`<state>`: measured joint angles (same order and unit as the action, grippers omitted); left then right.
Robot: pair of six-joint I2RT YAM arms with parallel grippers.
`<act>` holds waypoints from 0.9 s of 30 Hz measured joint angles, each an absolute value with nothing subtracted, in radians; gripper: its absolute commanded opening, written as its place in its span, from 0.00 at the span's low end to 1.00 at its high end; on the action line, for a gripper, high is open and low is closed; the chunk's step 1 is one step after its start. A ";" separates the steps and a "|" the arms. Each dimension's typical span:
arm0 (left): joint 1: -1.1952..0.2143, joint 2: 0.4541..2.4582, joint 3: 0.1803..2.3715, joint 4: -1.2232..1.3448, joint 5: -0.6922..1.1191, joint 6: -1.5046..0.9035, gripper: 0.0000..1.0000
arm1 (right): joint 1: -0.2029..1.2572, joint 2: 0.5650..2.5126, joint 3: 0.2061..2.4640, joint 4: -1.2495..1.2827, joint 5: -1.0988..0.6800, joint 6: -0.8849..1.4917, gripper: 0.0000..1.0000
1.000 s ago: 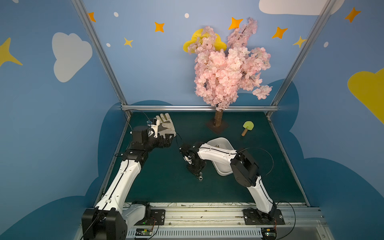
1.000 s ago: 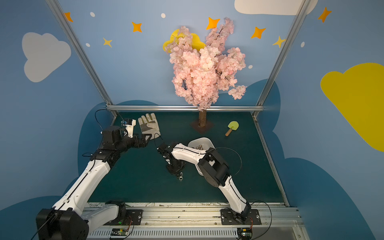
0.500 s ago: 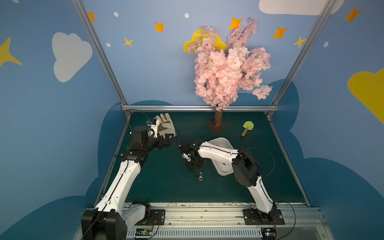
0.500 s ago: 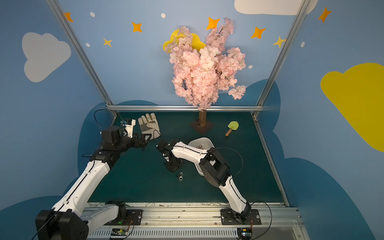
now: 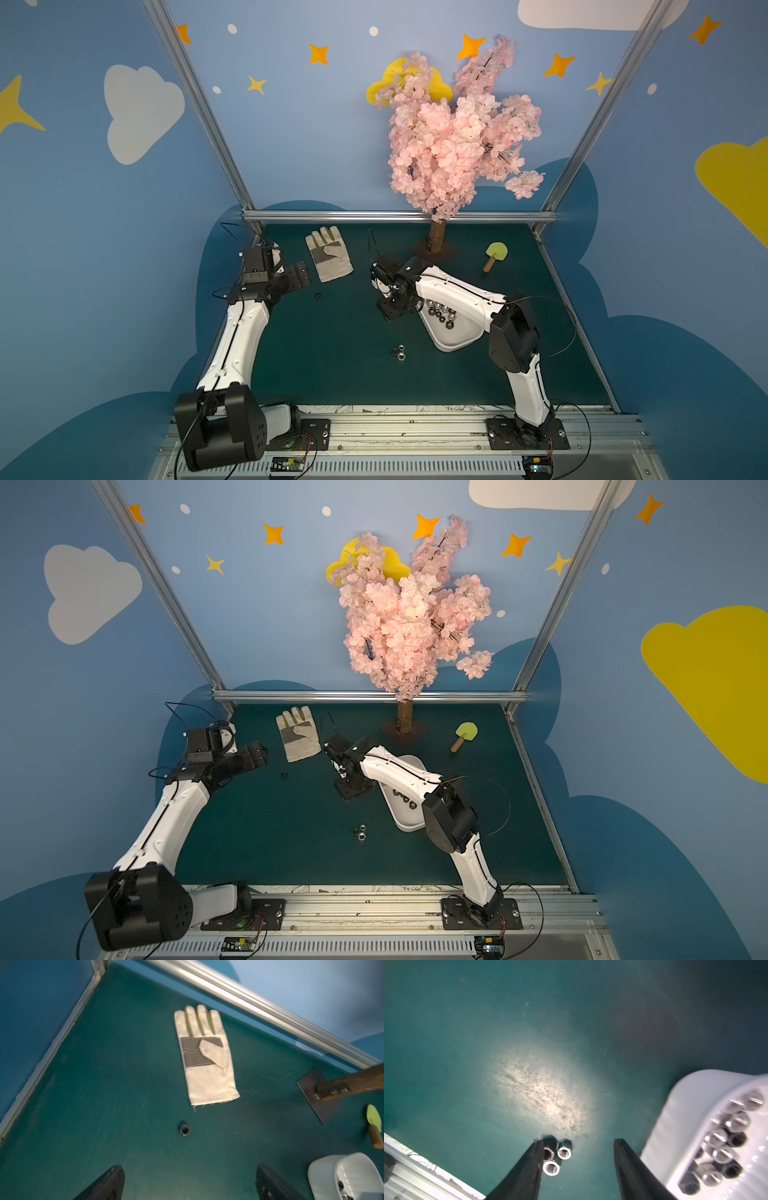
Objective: Put the nuts on the desktop into the storage box
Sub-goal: Pick up the nut from the center of the board.
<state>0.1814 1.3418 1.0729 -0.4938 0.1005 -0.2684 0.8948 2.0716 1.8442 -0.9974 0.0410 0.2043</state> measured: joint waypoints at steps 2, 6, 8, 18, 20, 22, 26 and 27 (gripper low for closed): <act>0.189 1.436 1.135 -0.559 0.128 -0.268 0.95 | 0.875 2.041 1.830 -0.993 0.042 0.204 0.61; 0.174 1.598 1.215 -0.641 0.188 -0.269 0.94 | 0.837 1.950 1.777 -0.991 0.045 0.204 0.62; 0.157 1.644 1.225 -0.668 0.194 -0.274 0.94 | 0.824 1.900 1.748 -0.992 0.046 0.204 0.63; 0.056 1.863 1.381 -0.765 0.076 -0.297 0.86 | 0.730 1.696 1.671 -1.002 0.039 0.194 0.66; 0.047 1.909 1.416 -0.778 0.046 -0.305 0.84 | 0.710 1.668 1.656 -1.005 0.035 0.192 0.67; 0.040 1.948 1.446 -0.787 0.016 -0.315 0.84 | 0.694 1.642 1.639 -1.007 0.032 0.187 0.67; 0.030 2.001 1.492 -0.810 -0.038 -0.325 0.82 | 0.667 1.592 1.598 -1.012 0.028 0.183 0.68; 0.029 2.013 1.505 -0.814 -0.045 -0.326 0.81 | 0.661 1.583 1.592 -1.014 0.027 0.182 0.68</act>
